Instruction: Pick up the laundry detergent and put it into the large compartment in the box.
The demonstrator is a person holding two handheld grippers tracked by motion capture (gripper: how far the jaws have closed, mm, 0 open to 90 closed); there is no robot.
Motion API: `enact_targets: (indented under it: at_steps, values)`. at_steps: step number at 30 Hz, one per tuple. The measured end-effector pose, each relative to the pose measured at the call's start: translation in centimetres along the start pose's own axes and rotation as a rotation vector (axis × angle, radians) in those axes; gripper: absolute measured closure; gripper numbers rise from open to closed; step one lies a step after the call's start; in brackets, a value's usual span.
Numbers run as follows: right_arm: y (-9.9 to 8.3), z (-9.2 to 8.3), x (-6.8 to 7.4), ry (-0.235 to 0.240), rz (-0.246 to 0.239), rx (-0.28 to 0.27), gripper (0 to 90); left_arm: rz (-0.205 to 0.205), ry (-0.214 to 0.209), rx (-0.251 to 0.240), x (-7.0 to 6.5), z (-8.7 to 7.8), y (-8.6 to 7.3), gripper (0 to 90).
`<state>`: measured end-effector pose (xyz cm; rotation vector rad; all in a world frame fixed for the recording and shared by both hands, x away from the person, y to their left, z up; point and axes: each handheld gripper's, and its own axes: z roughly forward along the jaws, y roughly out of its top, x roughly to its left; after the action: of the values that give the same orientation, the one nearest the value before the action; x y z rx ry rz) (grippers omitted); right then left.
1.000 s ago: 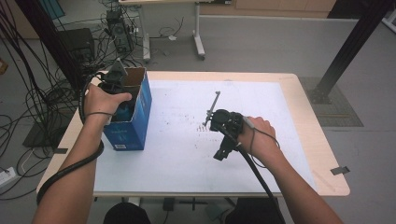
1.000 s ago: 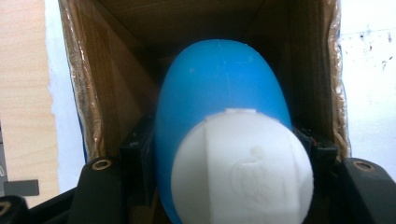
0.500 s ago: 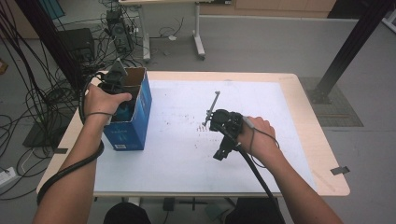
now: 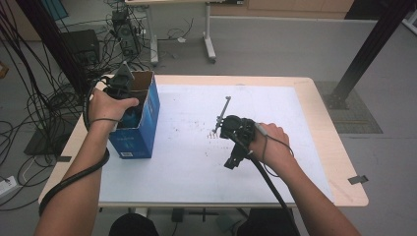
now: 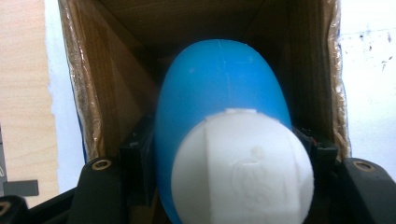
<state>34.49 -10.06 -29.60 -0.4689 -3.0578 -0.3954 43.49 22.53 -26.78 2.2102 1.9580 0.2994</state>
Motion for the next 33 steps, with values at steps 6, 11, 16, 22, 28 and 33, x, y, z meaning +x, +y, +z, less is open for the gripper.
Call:
enact_targets:
  at_steps: [6, 11, 16, 22, 28, 33]
  values:
    - [0.06, -0.03, 0.05, -0.004, 0.002, 0.001, 3.8, -0.001, 0.000, -0.002, 0.01, 0.00, -0.02, 37.6]
    - [0.03, -0.11, 0.02, -0.007, -0.001, 0.001, 3.8, -0.003, 0.000, -0.004, 0.00, 0.02, -0.03, 37.7]
    - [0.00, -0.10, 0.03, -0.006, 0.000, 0.001, 3.8, -0.002, 0.002, -0.003, -0.03, 0.03, 0.02, 37.7]
    - [0.01, -0.03, -0.03, -0.003, -0.001, -0.001, 3.8, -0.004, 0.000, -0.003, 0.01, 0.02, 0.00, 37.6]
    - [0.11, -0.02, 0.06, -0.004, -0.001, -0.003, 3.8, -0.004, -0.003, -0.002, 0.10, 0.00, -0.06, 37.7]
    - [0.03, -0.04, -0.03, -0.003, -0.002, -0.001, 3.8, -0.003, -0.005, 0.002, 0.15, 0.00, -0.03, 37.6]
